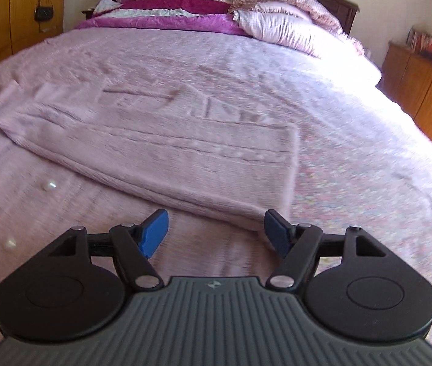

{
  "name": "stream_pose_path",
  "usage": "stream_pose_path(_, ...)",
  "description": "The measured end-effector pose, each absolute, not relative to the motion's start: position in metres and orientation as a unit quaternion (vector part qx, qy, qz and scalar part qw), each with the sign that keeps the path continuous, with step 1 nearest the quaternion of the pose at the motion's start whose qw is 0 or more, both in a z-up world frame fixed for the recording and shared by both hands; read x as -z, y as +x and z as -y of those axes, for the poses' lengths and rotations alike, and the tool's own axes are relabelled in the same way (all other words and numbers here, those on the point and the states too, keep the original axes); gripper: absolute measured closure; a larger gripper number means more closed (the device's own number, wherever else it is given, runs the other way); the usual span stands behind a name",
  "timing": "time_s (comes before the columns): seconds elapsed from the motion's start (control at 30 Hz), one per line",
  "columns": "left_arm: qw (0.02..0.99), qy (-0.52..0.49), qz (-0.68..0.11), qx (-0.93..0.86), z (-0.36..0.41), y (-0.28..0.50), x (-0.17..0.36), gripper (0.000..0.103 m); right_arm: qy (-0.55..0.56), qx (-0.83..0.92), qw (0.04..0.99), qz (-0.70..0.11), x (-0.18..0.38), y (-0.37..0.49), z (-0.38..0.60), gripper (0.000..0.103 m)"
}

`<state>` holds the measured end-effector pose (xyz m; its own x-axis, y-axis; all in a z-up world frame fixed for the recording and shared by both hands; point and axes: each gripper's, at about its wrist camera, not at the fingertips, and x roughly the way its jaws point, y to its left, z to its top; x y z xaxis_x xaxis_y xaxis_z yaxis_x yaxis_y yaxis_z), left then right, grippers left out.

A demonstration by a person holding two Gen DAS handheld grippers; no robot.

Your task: Fold small clothes

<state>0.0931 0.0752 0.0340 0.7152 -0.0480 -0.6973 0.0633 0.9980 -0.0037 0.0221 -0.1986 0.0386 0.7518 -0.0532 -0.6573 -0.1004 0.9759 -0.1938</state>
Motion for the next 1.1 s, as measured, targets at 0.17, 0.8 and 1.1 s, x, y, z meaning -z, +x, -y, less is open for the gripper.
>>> stream_pose_path(0.17,0.920,-0.038,-0.385,0.067,-0.076,0.101,-0.026,0.051,-0.163,-0.014,0.924,-0.345,-0.032,0.024,0.199,0.027)
stream_pose_path(0.8,0.914,0.084,-0.391,0.070,-0.071,0.158,-0.038,0.093,-0.176,0.020,0.923,-0.341,-0.024,0.028,0.235,0.083)
stream_pose_path(1.1,0.916,0.051,-0.395,0.051,-0.086,0.152,-0.044,0.074,-0.074,-0.020,0.929,-0.362,-0.059,0.016,0.250,0.055)
